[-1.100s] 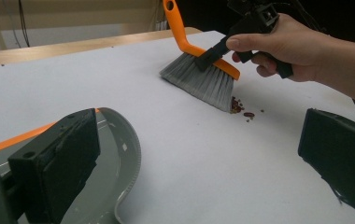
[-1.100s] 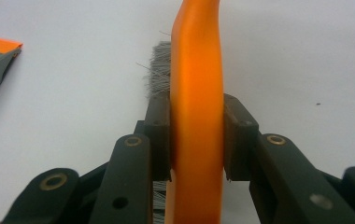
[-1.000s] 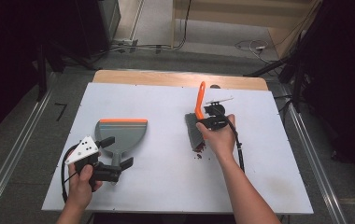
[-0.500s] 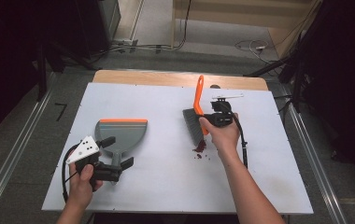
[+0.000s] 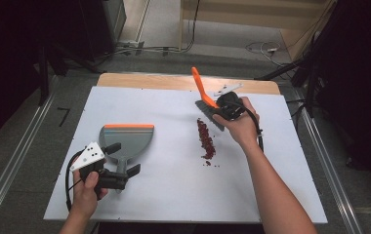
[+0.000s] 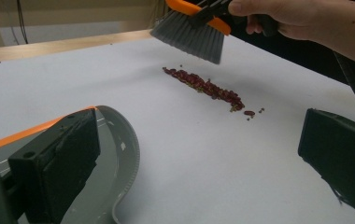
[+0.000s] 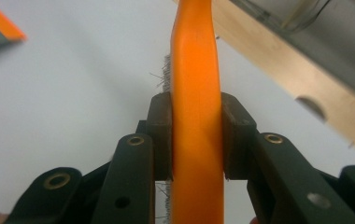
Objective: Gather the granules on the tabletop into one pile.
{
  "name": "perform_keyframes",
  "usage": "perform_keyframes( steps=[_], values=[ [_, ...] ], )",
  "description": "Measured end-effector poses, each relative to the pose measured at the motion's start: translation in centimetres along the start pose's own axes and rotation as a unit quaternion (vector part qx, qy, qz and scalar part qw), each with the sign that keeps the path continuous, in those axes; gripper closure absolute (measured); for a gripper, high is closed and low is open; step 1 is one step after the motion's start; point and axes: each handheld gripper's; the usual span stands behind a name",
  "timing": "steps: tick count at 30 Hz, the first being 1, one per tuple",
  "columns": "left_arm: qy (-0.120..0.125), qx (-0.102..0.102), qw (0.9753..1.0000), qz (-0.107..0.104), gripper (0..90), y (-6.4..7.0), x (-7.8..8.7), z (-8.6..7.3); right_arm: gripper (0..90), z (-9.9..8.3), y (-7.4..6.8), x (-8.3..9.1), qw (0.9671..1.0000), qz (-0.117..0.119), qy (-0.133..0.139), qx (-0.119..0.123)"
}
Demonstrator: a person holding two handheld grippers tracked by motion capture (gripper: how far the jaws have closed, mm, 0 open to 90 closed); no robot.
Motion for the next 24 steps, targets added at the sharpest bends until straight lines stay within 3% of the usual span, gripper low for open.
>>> perform_keyframes(
  steps=[3, 5, 10, 15, 19, 21, 24],
  values=[
    [0.000, 0.001, 1.0000, 0.000, 0.0, -0.1, 0.0, -0.1, 68.4, 0.6, 0.0, -1.3, 0.9985, -0.016, -0.012, 0.050],
    [0.000, 0.002, 1.0000, 0.001, 0.0, -0.2, 0.1, -0.1, 68.4, 0.8, 0.1, -2.2, 0.9973, -0.016, -0.017, 0.070],
    [-0.001, 0.002, 1.0000, 0.002, 0.0, -0.3, 0.1, -0.2, 68.4, 0.8, -0.2, -4.1, 0.9903, -0.030, -0.031, 0.132],
    [-0.003, 0.002, 1.0000, 0.002, 0.0, -0.3, 0.1, -0.2, 68.9, 0.6, -1.6, -4.7, 0.9821, 0.000, -0.038, 0.184],
    [-0.001, 0.004, 1.0000, 0.001, 0.0, -0.2, 0.1, -0.2, 68.8, -0.1, -2.4, -4.3, 0.9788, 0.029, -0.036, 0.200],
    [-0.001, 0.003, 1.0000, 0.000, 0.0, -0.2, 0.1, -0.1, 68.7, -0.5, -2.6, -4.0, 0.9794, 0.036, -0.031, 0.196],
    [-0.003, 0.002, 1.0000, 0.001, 0.0, 0.0, 0.0, -0.1, 68.4, -1.1, -2.8, -3.6, 0.9778, 0.046, -0.025, 0.203]
  ],
)
Point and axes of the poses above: each handheld gripper's, and its own axes: x roughly backward along the jaws, z roughly out of its top, y roughly to its right, and after that the axes turned 2 degrees about x, right-handed
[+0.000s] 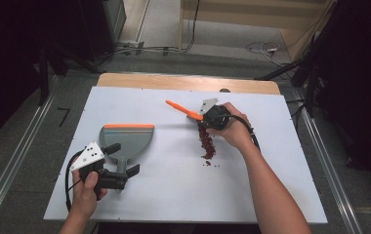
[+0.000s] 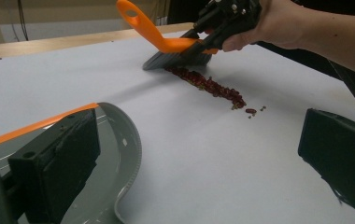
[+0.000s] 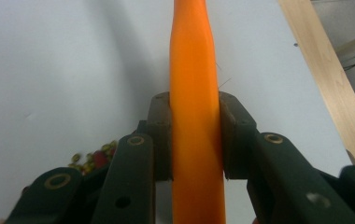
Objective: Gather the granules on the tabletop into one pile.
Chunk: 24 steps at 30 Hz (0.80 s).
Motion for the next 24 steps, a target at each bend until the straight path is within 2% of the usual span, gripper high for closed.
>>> perform_keyframes(
  steps=[8, 14, 24],
  values=[
    [-0.001, -0.002, 1.0000, -0.002, 0.0, 0.1, -0.1, 0.0, 67.9, -0.7, -1.5, 1.0, 0.9997, 0.015, 0.001, 0.021],
    [-0.002, -0.003, 1.0000, -0.002, 0.0, 0.2, -0.2, 0.0, 67.7, -0.9, -2.6, 1.7, 0.9993, 0.026, 0.002, 0.027],
    [0.000, -0.002, 1.0000, -0.003, 0.0, 0.3, -0.2, 0.0, 67.4, -1.4, -4.1, 2.6, 0.9991, 0.031, 0.006, 0.027]
  ],
)
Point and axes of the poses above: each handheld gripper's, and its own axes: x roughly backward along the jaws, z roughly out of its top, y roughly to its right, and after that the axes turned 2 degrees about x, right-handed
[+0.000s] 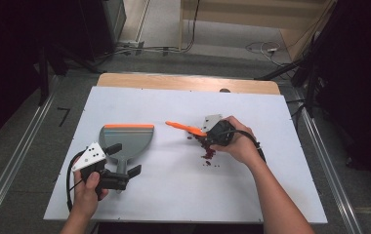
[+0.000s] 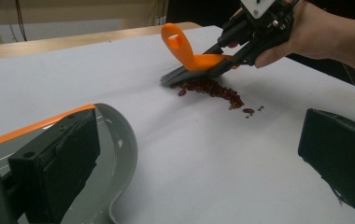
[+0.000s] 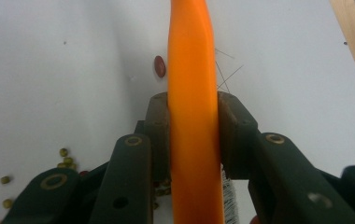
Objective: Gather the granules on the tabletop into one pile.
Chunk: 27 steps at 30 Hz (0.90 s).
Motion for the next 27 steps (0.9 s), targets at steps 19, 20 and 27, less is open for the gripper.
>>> perform_keyframes(
  steps=[19, 20, 27],
  values=[
    [-0.002, -0.003, 1.0000, 0.000, 0.0, 0.2, -0.1, 0.0, 67.5, 0.0, -1.7, 1.3, 1.0000, 0.006, -0.002, 0.006],
    [-0.002, -0.004, 1.0000, 0.000, 0.0, 0.2, -0.1, 0.0, 67.5, 0.1, -1.9, 1.3, 0.9999, 0.007, -0.002, 0.008],
    [-0.002, -0.004, 1.0000, 0.000, 0.0, 0.2, -0.1, 0.0, 67.6, 0.2, -2.2, 1.5, 0.9999, 0.008, -0.004, 0.010]
  ],
)
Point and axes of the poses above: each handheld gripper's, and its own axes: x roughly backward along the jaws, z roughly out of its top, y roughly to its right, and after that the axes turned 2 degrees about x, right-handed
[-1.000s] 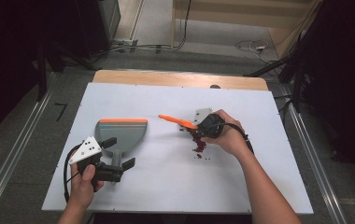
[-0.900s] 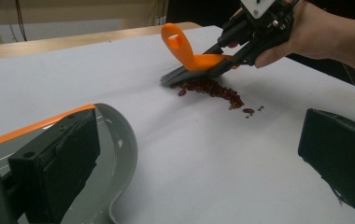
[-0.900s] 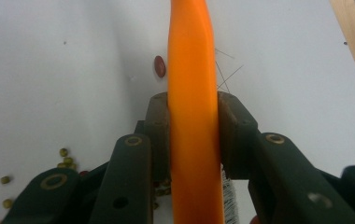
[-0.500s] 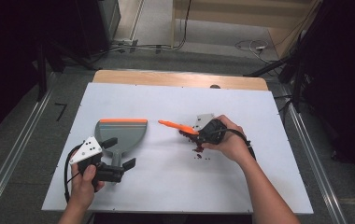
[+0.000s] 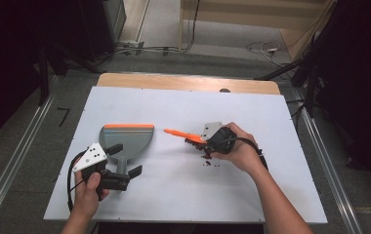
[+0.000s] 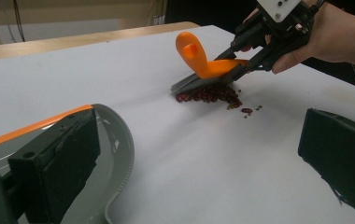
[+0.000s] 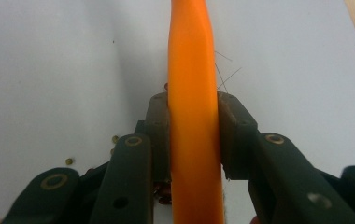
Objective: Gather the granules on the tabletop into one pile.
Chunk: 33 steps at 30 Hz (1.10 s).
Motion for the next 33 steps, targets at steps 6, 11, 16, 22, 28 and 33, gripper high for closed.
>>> perform_keyframes(
  steps=[6, 11, 16, 22, 28, 33],
  values=[
    [0.001, 0.000, 1.0000, -0.001, 0.0, 0.0, 0.0, 0.0, 67.7, 0.0, -0.3, 0.3, 1.0000, -0.001, 0.001, 0.005],
    [0.001, 0.000, 1.0000, -0.002, 0.0, 0.0, 0.0, 0.0, 68.5, -0.1, -0.1, 0.7, 0.9997, -0.021, 0.010, 0.000],
    [0.000, 0.000, 1.0000, -0.002, 0.0, 0.0, -0.1, 0.0, 68.7, 0.1, 0.5, 1.7, 0.9992, -0.032, 0.024, -0.007],
    [0.000, 0.001, 1.0000, -0.001, 0.0, -0.1, 0.0, 0.0, 68.8, 0.6, 0.9, 3.7, 0.9971, 0.002, 0.025, -0.072],
    [0.000, 0.000, 1.0000, 0.000, 0.0, 0.0, 0.0, 0.0, 68.8, 0.7, 0.0, 4.3, 0.9933, 0.069, 0.028, -0.089],
    [-0.001, -0.001, 1.0000, -0.001, 0.0, 0.1, -0.1, 0.0, 68.9, 1.0, -1.0, 4.6, 0.9897, 0.109, 0.028, -0.088]
  ],
)
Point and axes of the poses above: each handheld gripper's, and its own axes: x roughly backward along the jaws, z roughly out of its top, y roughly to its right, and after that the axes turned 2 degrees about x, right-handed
